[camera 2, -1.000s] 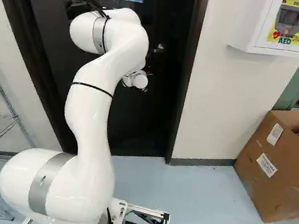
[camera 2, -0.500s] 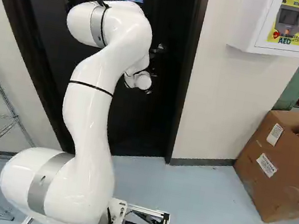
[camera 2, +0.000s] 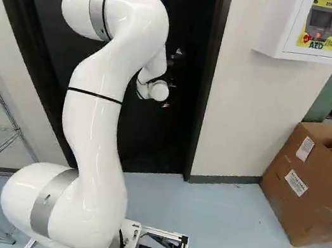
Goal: Open the door and move inside
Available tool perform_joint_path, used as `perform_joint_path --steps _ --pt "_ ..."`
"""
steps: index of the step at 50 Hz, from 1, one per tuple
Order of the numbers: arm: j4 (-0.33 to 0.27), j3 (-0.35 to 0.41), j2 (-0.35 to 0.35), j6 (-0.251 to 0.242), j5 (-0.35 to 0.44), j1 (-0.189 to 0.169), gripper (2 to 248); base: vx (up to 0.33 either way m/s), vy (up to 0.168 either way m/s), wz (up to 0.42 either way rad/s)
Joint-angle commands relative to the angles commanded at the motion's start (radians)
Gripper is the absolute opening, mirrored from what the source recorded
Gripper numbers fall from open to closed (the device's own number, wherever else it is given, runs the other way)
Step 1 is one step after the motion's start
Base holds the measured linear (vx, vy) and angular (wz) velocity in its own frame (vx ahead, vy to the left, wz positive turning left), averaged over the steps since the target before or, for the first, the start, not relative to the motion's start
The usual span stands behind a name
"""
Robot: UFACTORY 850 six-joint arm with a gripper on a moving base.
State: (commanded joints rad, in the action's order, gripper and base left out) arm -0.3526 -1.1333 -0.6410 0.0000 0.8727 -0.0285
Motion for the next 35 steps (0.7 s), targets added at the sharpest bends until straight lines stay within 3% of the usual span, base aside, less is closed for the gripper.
perform_joint_path --steps 35 --pt "0.049 0.214 0.160 0.000 0.000 -0.023 247 0.000 0.000 0.000"
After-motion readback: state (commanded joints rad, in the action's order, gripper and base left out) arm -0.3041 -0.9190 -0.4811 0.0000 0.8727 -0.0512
